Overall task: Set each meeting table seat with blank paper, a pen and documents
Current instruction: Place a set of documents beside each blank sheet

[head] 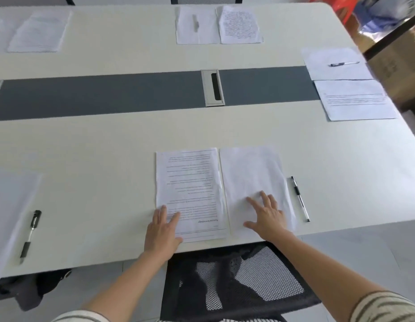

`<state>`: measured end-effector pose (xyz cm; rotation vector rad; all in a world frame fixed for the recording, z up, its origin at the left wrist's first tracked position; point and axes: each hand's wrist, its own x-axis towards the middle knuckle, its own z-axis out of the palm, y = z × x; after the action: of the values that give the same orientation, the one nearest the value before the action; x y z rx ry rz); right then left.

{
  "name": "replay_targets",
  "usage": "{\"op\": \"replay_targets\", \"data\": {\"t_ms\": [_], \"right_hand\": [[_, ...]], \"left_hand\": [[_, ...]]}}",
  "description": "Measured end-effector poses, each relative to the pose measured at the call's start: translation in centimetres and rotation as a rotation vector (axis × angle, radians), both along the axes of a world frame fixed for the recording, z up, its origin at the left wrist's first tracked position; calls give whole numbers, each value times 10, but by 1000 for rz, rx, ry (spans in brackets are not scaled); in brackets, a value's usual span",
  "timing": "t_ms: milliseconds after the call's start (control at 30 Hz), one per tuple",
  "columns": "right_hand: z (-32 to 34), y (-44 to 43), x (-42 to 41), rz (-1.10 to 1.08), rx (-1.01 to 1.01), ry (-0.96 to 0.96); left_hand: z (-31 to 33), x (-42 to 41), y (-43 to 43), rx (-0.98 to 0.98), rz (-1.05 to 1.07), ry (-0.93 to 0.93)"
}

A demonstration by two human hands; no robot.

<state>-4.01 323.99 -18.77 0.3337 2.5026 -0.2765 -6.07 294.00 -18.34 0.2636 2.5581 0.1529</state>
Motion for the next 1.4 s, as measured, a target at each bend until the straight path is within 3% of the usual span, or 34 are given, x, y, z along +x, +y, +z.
{"op": "replay_targets", "data": {"t_ms": [300, 367, 500, 600, 733, 933, 1067, 1400], "right_hand": [[0, 0, 1, 2, -13, 5], [4, 7, 1, -45, -25, 88], [15, 52, -3, -416, -18, 407], [11, 94, -1, -676, 37, 294], [3, 113, 6, -801, 5, 147], [16, 72, -23, -652, -149, 321], [5, 26, -32, -558, -243, 270], [-15, 18, -29, -508, -209, 183]], "left_hand": [[-2, 0, 0, 5, 9, -15], [-2, 1, 0, 9, 16, -17], [-3, 3, 0, 14, 23, -18], [-4, 2, 0, 22, 36, -22], [-5, 2, 0, 27, 49, -25], [-4, 1, 2, 13, 58, -33], [-4, 1, 2, 16, 66, -42], [-7, 5, -1, 26, 66, -48]]}}
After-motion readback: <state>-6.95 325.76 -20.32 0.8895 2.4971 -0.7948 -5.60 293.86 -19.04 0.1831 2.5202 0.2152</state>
